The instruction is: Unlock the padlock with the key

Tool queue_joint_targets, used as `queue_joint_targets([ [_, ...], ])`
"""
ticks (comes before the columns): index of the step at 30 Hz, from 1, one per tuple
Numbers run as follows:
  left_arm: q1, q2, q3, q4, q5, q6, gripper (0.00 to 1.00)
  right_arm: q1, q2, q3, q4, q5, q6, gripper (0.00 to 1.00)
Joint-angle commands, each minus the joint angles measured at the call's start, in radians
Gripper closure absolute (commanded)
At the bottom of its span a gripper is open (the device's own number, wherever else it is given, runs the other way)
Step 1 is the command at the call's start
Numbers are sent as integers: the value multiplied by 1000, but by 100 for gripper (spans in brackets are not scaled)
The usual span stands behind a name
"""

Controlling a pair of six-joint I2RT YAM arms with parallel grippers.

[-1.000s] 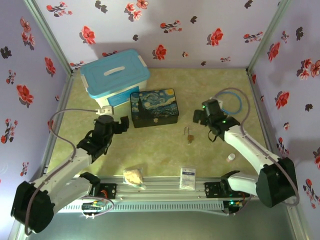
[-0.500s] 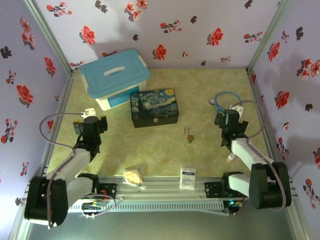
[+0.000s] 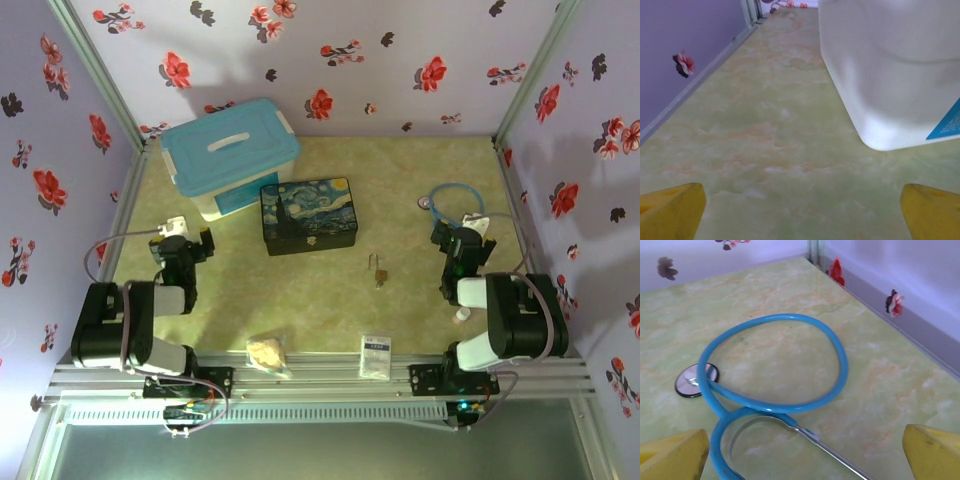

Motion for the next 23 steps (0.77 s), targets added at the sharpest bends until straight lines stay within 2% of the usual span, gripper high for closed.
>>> queue_joint_targets([
  [1,5,82,22,177,42,42,0,-2,76,10,139,-62,-18,1],
  [2,6,58,65,68,51,36,0,0,117,8,209,-82,-34,1],
  [4,5,72,122,-9,56,45,0,0,70,52,46,-105,-32,1],
  [5,9,67,118,-12,69,38,0,1,71,70,2,-93,-28,1],
  [7,11,68,118,-10,70,40,0,8,96,48,93,-78,-39,1],
  [9,11,69,119,-9,70,40,0,9,73,59,29,-81,-37,1],
  [12,10,70,113,5,53,36,0,11,89,52,72,-82,-47,1],
  [19,10,69,113,3,54,37,0,12,92,82,12,-84,-46,1],
  [23,10,69,113,3,54,37,0,12,81,64,35,-91,-49,1],
])
